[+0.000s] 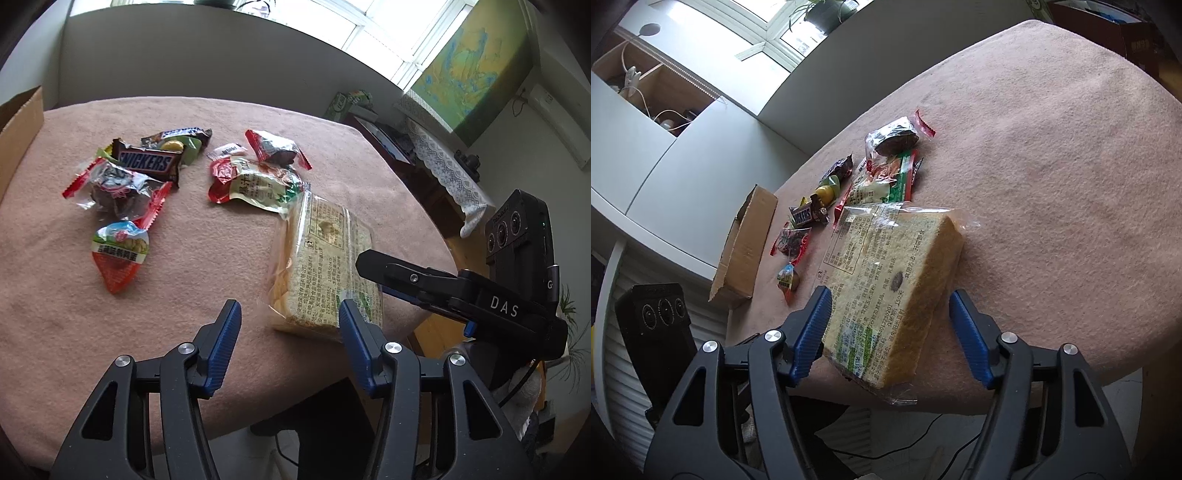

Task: Organize snacks
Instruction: 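Reach the right gripper to the wrapped bread loaf and grasp it, then lift the bread loaf with the right gripper and carry it into the cardboard box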

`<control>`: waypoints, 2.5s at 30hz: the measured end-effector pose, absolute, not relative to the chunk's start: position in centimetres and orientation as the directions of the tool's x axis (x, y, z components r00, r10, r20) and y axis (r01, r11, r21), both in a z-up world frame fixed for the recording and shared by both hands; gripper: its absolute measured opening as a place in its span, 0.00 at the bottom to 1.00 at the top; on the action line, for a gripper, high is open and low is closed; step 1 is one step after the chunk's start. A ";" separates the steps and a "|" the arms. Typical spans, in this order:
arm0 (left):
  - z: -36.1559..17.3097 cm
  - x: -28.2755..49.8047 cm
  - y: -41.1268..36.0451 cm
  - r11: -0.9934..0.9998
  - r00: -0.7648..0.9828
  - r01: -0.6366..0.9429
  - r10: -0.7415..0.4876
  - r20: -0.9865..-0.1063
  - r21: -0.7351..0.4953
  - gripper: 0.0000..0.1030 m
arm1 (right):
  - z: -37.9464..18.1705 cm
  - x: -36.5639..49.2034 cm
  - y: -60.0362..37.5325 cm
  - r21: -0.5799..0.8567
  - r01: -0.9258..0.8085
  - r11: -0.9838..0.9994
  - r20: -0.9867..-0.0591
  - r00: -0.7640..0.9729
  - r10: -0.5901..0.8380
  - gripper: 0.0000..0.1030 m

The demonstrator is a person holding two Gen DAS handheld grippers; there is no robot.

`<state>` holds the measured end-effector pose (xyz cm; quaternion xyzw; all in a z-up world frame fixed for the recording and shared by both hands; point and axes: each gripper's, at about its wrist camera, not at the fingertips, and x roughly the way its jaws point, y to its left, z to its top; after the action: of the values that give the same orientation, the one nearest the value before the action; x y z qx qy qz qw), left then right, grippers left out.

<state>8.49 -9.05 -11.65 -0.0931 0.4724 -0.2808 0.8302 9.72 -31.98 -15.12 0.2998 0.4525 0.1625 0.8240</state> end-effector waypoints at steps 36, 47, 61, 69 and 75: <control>-11.1 7.8 -9.9 0.790 0.355 0.453 -0.584 -0.730 -0.413 0.49 | -13.2 11.4 -28.8 0.586 -0.082 0.806 -0.678 0.496 0.543 0.54; -8.1 7.5 -4.5 0.828 0.471 0.399 -0.554 -0.686 -0.394 0.49 | -9.2 14.0 -22.3 0.554 -0.225 0.802 -0.654 0.478 0.586 0.54; -4.8 8.8 7.2 0.890 0.646 0.239 -0.444 -0.621 -0.388 0.49 | -4.7 17.9 -7.9 0.480 -0.455 0.750 -0.635 0.410 0.655 0.54; -4.3 10.2 12.9 0.911 0.705 0.144 -0.369 -0.606 -0.387 0.49 | -3.8 20.9 -0.2 0.445 -0.540 0.714 -0.648 0.356 0.673 0.54; -4.5 11.4 17.0 0.920 0.723 0.085 -0.321 -0.612 -0.382 0.49 | -4.6 22.9 3.7 0.445 -0.569 0.691 -0.663 0.310 0.682 0.54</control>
<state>11.36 17.01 -4.54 -0.1657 0.3553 -0.1112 0.9132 22.93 3.65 -4.57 0.0637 0.4414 0.3877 0.8067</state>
